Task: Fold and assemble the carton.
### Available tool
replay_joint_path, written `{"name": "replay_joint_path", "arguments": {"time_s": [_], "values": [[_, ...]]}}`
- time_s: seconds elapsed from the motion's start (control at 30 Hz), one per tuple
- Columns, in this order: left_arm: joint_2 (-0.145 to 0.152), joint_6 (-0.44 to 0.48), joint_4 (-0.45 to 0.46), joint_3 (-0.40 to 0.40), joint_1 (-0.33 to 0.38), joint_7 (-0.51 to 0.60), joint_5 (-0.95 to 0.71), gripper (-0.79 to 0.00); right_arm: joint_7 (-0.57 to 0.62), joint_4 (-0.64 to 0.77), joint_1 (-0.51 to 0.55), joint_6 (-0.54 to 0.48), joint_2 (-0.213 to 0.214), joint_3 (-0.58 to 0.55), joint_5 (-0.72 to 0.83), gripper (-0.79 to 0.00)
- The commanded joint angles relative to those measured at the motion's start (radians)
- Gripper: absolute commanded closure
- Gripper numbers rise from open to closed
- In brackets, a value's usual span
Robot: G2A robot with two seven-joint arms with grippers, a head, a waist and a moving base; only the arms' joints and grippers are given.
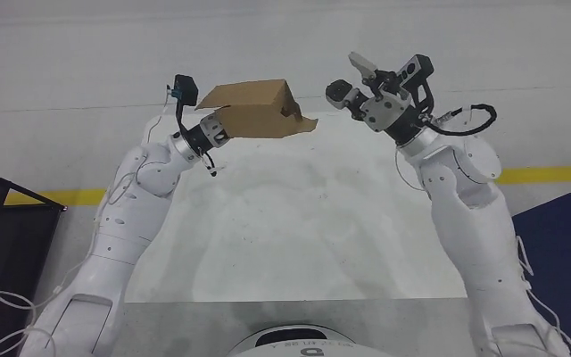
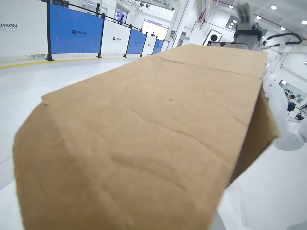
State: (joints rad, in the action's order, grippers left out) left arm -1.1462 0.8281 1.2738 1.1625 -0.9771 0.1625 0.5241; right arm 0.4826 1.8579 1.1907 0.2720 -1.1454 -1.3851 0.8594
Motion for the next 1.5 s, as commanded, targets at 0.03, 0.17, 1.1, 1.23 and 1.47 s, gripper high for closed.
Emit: {"name": "replay_joint_path", "arguments": {"time_s": [0.03,0.17,1.1,1.23,1.47], "values": [[0.000,0.001,-0.001,0.008,-0.002,-0.013,-0.011,0.000,0.049,-0.010,0.042,0.046,0.009,-0.036,-0.009,-0.529],[-0.002,0.003,-0.007,0.014,0.001,-0.024,-0.028,0.000,0.130,-0.029,0.070,0.113,0.017,-0.027,-0.043,-0.483],[-0.004,0.066,-0.040,-0.016,0.025,0.113,-0.062,0.000,0.167,-0.125,-0.102,0.065,-0.014,0.204,-0.138,-0.274],[-0.002,0.071,-0.038,-0.016,0.029,0.134,-0.060,0.000,0.168,-0.134,-0.118,0.103,-0.013,0.213,-0.170,-0.259],[0.003,0.080,-0.040,-0.019,0.049,0.184,-0.035,0.000,0.188,-0.121,-0.124,0.159,-0.004,0.202,-0.222,-0.126]]}}
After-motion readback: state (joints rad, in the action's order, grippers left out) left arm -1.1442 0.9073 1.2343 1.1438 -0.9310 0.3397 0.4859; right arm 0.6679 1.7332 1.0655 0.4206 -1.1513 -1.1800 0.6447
